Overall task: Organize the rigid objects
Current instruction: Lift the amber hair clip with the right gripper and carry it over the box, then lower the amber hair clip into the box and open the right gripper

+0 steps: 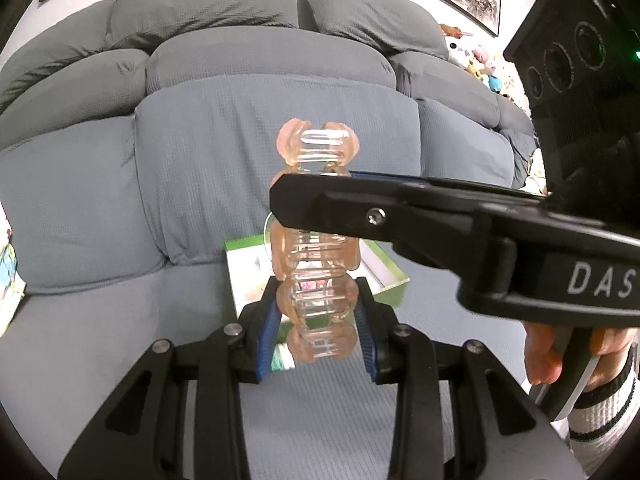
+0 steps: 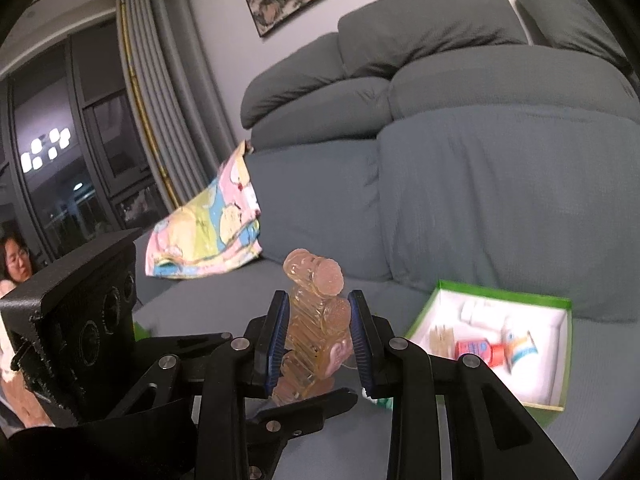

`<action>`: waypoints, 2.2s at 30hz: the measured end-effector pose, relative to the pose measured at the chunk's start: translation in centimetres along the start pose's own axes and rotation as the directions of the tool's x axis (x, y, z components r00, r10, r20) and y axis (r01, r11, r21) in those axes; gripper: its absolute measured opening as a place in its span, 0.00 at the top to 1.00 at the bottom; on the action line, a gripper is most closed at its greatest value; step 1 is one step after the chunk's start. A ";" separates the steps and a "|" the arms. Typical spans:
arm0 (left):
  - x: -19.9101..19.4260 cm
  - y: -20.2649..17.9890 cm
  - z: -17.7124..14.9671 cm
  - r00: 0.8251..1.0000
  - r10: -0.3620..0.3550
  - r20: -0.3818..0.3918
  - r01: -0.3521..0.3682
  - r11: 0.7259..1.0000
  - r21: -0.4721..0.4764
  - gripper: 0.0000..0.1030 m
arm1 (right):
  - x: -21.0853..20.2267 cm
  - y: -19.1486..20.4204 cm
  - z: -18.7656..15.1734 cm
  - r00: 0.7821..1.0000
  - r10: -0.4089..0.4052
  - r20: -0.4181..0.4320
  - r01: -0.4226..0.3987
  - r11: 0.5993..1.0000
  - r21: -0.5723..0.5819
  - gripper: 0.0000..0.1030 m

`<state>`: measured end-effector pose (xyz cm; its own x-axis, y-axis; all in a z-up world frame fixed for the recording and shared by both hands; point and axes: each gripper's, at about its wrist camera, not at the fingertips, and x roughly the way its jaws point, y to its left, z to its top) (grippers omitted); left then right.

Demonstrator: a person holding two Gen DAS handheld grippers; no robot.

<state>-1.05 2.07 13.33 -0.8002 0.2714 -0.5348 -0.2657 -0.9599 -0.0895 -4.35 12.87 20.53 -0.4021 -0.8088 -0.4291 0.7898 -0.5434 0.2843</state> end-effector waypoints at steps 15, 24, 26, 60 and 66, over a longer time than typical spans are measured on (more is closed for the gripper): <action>3.3 3.0 5.2 1.000 0.002 0.005 -0.002 1.000 0.016 0.67 | 2.0 -2.5 5.3 0.999 -0.008 0.031 0.008 1.000 0.001 0.69; 11.2 4.1 4.8 0.993 -0.046 -0.109 0.042 0.999 -0.035 0.67 | 5.6 -7.9 4.9 0.999 -0.036 -0.018 0.037 0.998 0.050 0.69; 13.2 4.1 4.2 0.988 -0.063 -0.144 0.056 0.997 -0.051 0.67 | 6.7 -9.7 3.9 0.998 -0.042 -0.041 0.046 0.996 0.080 0.69; 23.0 5.7 -2.6 0.919 -0.037 -0.392 -0.030 0.986 -0.165 0.22 | 13.3 -24.2 -5.7 0.923 -0.222 -0.314 0.319 0.899 0.300 0.41; 18.2 4.7 -2.0 0.950 0.086 -0.300 -0.122 0.987 -0.102 0.12 | 8.8 -22.3 -5.5 0.925 -0.271 -0.265 0.345 0.892 0.292 0.22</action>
<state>-15.84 2.34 1.47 -0.6216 0.1541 -0.7680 -0.1105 -0.9879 -0.1088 -22.96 19.10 5.69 -0.4638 -0.5415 -0.7011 0.4305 -0.8295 0.3559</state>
